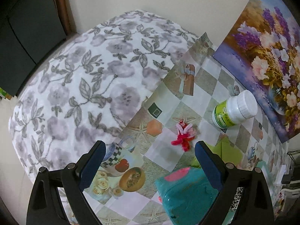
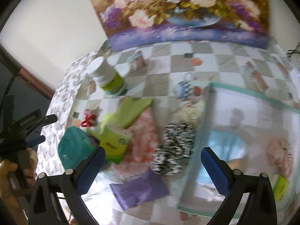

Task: Organize soft objects
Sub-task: 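Reach the left tool to the red-and-white plush toy and grasp it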

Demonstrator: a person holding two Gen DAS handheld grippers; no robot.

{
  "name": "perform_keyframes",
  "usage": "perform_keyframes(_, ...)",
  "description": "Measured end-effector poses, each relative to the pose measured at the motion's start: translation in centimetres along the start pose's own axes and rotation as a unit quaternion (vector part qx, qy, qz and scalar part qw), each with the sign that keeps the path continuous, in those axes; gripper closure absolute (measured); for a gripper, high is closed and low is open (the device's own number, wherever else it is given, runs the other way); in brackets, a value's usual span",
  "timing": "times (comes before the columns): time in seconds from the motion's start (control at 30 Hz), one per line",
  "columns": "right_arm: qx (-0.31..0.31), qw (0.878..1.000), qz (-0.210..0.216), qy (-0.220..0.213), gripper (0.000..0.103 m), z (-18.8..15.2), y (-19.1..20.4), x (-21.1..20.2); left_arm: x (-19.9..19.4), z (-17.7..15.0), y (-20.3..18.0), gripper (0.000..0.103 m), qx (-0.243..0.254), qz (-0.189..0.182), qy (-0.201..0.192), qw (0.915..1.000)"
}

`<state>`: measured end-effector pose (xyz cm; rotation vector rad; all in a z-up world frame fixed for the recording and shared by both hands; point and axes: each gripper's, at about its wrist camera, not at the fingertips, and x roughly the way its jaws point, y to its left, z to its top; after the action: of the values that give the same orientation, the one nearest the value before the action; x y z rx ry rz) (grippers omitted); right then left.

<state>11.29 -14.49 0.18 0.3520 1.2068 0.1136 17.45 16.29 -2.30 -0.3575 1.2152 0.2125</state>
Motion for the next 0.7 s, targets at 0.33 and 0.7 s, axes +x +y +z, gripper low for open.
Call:
perform_keyframes(0.33,0.014,0.998,0.049,0.031,0.006,1.0,2.5,3.8,3.2,2.1,-2.5,0.007,0.048,-0.047,0.046,0.9967)
perform_keyframes(0.7,0.057,0.994,0.067,0.067,0.026,1.3,3.0,7.3,7.9,3.1,-4.1,0.008,0.094,-0.039,0.099,0.9899)
